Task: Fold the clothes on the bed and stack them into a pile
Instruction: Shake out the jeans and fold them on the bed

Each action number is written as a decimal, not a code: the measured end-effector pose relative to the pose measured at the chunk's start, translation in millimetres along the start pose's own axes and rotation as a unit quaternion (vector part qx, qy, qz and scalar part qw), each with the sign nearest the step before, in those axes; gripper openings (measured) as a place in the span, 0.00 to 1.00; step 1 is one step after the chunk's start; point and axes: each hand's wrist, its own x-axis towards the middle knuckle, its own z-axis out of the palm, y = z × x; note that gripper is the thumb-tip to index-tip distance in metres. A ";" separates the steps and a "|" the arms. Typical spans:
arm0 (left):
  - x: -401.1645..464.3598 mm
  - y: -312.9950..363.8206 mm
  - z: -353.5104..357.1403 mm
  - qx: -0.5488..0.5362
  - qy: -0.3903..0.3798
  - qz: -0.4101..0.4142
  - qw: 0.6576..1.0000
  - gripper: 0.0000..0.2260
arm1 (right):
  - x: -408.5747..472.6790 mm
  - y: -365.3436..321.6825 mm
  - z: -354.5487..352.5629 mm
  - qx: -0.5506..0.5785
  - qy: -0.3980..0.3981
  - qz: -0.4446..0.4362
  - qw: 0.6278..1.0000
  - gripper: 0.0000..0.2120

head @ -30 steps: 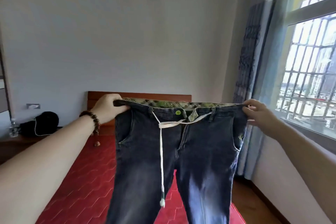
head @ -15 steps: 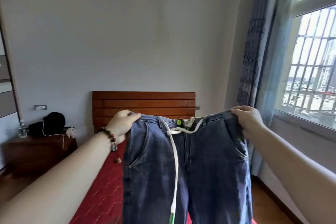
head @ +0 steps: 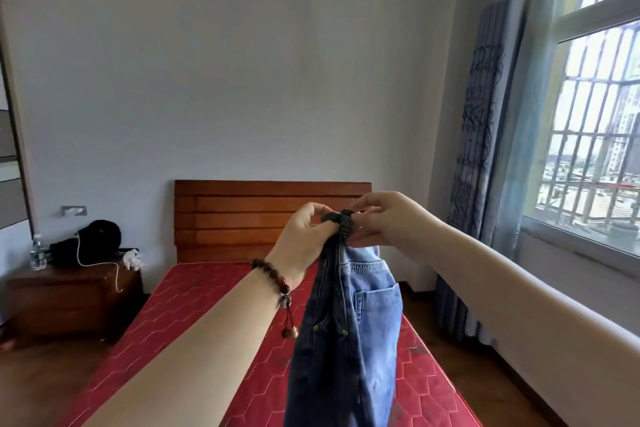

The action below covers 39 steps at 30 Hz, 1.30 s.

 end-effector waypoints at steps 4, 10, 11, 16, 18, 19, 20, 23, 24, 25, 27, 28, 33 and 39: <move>-8.3 7.4 -5.5 -0.038 -0.069 0.019 0.997 0.05 | -3.6 2.6 -12.3 -0.315 0.027 -0.181 0.931 0.15; -6.0 17.9 -7.0 -0.032 -0.073 0.036 0.996 0.06 | -10.3 6.4 -17.5 -0.276 -0.007 -0.264 0.924 0.11; -5.6 19.0 -7.0 -0.030 -0.071 0.036 0.996 0.06 | -9.4 6.2 -14.8 -0.276 -0.008 -0.259 0.925 0.11; -5.1 24.6 -9.2 -0.066 -0.089 0.032 0.993 0.05 | -0.9 -1.4 -0.4 -0.286 -0.001 -0.220 0.932 0.10; -8.5 25.7 -16.1 -0.110 -0.105 0.025 0.988 0.06 | 2.2 -3.6 3.5 -0.301 -0.004 -0.214 0.929 0.09; -10.7 25.0 -20.6 -0.099 -0.108 0.032 0.989 0.10 | 3.1 -4.8 5.7 -0.302 -0.012 -0.219 0.928 0.08; -14.2 23.5 -24.0 -0.065 -0.104 0.045 0.991 0.16 | 3.5 -6.4 8.6 -0.302 -0.021 -0.227 0.926 0.08; -22.2 17.1 -26.3 0.050 -0.039 0.107 0.992 0.26 | 5.3 -10.9 19.0 -0.313 -0.027 -0.254 0.915 0.11; -23.7 15.1 -26.1 0.072 -0.004 0.122 0.990 0.27 | 6.4 -11.7 22.3 -0.313 -0.024 -0.260 0.913 0.10; -23.9 13.2 -27.0 0.092 0.032 0.135 0.986 0.27 | 7.7 -12.5 25.1 -0.311 -0.019 -0.270 0.911 0.09; -22.7 11.6 -34.9 0.137 0.090 0.146 0.976 0.25 | 10.7 -15.5 27.6 -0.299 0.004 -0.288 0.910 0.07; -21.8 12.4 -40.1 0.164 0.091 0.139 0.972 0.22 | 12.3 -17.8 27.6 -0.286 0.015 -0.293 0.912 0.07; -11.1 20.7 -51.9 0.228 -0.028 0.098 0.968 0.04 | 21.9 -32.1 28.6 -0.260 -0.002 -0.294 0.920 0.14; 6.7 43.1 -89.8 0.179 -0.014 0.148 0.972 0.07 | 27.1 -31.8 -18.9 -0.376 -0.141 -0.098 0.911 0.21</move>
